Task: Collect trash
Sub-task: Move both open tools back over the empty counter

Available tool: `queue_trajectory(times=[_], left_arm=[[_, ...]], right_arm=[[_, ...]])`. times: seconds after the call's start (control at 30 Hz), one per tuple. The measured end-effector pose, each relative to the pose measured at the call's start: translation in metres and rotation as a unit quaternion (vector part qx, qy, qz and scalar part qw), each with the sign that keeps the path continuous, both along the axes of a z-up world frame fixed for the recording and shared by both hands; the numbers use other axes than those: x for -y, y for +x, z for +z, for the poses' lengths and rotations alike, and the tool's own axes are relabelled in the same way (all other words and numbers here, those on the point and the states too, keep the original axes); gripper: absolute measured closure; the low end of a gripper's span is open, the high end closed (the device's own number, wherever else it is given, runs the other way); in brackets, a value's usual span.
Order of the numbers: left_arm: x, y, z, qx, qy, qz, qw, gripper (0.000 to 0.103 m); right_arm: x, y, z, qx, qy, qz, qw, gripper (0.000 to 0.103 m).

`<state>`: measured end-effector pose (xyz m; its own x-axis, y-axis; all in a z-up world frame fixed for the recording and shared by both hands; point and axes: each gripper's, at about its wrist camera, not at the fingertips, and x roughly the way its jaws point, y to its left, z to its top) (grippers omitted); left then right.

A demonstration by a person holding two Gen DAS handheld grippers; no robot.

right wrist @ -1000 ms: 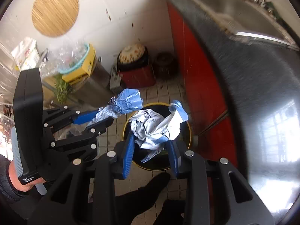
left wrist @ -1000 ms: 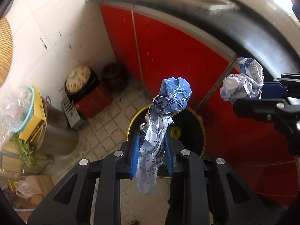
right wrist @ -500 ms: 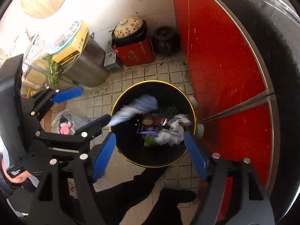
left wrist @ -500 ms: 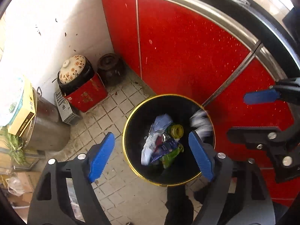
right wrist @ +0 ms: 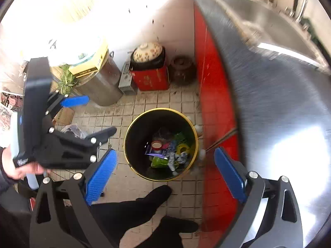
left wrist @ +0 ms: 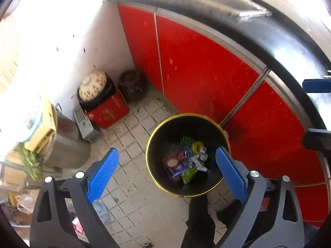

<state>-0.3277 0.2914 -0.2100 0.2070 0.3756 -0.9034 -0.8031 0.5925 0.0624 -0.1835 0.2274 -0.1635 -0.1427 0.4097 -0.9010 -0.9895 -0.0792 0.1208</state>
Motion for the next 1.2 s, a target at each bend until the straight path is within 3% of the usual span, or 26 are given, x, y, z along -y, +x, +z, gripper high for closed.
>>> queue_trajectory(times=[0.13,0.3,0.43,0.53,0.6,0.73,0.83,0.9,1.0,1.07,1.2], left_arm=[[0.013,0.029,0.050,0.018,0.028,-0.025,0.9991,0.009],[0.045,0.096,0.111,0.052,0.050,-0.105,0.9918,0.009],[0.085,0.163,0.147,0.065,0.074,-0.203,0.9742,0.009],[0.120,0.212,0.169,0.083,0.059,-0.279,0.9549,0.009],[0.149,0.246,0.182,0.093,0.050,-0.322,0.9408,0.009],[0.194,0.297,0.190,0.093,0.025,-0.363,0.9269,0.009],[0.224,0.325,0.188,0.090,0.000,-0.387,0.9175,0.009],[0.248,0.338,0.191,0.089,0.001,-0.410,0.9079,0.009],[0.276,0.347,0.194,0.084,0.015,-0.436,0.8961,0.009],[0.290,0.352,0.194,0.080,0.027,-0.448,0.8900,0.009],[0.298,0.356,0.195,0.080,0.026,-0.452,0.8880,0.009]], right_arm=[[0.043,0.027,0.059,0.021,0.049,-0.044,0.998,0.008],[0.123,0.081,0.116,0.051,0.094,-0.178,0.978,0.007],[0.209,0.124,0.144,0.098,0.106,-0.321,0.936,0.007],[0.277,0.148,0.154,0.129,0.096,-0.431,0.888,0.007],[0.326,0.161,0.158,0.139,0.090,-0.502,0.849,0.007],[0.401,0.178,0.162,0.135,0.085,-0.601,0.783,0.007],[0.442,0.184,0.164,0.128,0.074,-0.657,0.739,0.007],[0.466,0.188,0.166,0.125,0.072,-0.684,0.715,0.007],[0.487,0.188,0.164,0.127,0.070,-0.699,0.700,0.007],[0.498,0.186,0.162,0.125,0.068,-0.703,0.697,0.007],[0.508,0.194,0.156,0.114,0.070,-0.708,0.693,0.007]])
